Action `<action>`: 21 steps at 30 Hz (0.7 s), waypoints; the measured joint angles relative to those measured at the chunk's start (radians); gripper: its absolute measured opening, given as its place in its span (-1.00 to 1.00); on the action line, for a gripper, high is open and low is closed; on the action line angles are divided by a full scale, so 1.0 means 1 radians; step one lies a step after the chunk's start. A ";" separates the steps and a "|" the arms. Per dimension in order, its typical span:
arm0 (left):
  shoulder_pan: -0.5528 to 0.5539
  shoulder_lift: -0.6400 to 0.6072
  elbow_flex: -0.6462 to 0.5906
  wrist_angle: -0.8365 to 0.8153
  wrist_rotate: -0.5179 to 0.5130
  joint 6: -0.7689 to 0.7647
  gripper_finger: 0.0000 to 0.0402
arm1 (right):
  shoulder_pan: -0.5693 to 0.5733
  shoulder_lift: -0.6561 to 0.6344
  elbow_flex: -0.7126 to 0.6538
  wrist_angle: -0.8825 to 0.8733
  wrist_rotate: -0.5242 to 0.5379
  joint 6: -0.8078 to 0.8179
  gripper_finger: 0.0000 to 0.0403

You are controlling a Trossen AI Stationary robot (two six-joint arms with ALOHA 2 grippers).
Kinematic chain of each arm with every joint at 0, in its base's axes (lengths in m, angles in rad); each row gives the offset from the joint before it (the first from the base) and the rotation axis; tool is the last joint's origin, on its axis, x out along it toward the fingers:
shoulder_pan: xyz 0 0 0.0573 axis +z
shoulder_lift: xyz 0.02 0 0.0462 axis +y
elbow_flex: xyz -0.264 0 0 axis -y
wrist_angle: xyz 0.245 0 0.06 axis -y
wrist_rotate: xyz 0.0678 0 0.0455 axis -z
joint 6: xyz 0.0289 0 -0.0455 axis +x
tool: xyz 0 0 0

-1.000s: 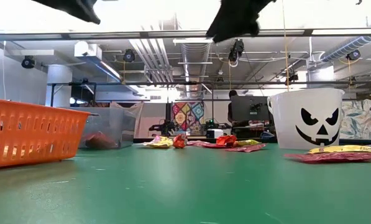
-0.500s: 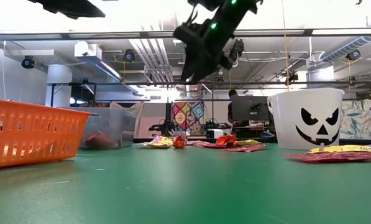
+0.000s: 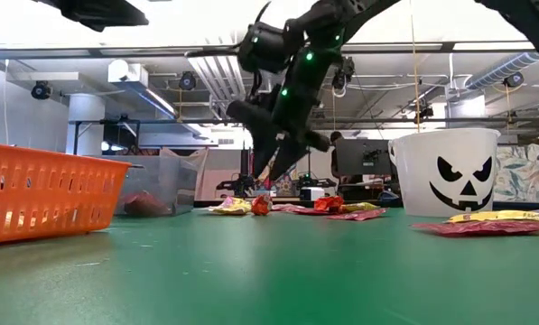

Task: Sort candy by brand, put in halloween buckets
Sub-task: Put the orange chocolate into the black bin

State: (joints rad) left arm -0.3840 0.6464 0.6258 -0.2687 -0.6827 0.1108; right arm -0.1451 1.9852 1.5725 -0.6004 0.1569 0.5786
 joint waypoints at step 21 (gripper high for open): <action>0.000 0.083 0.000 0.032 0.001 -0.051 -0.62 | 0.000 0.106 -0.001 0.008 0.001 0.005 -0.37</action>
State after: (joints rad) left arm -0.3840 0.7290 0.6258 -0.2363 -0.6815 0.0603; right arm -0.1448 2.0911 1.5715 -0.5929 0.1579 0.5832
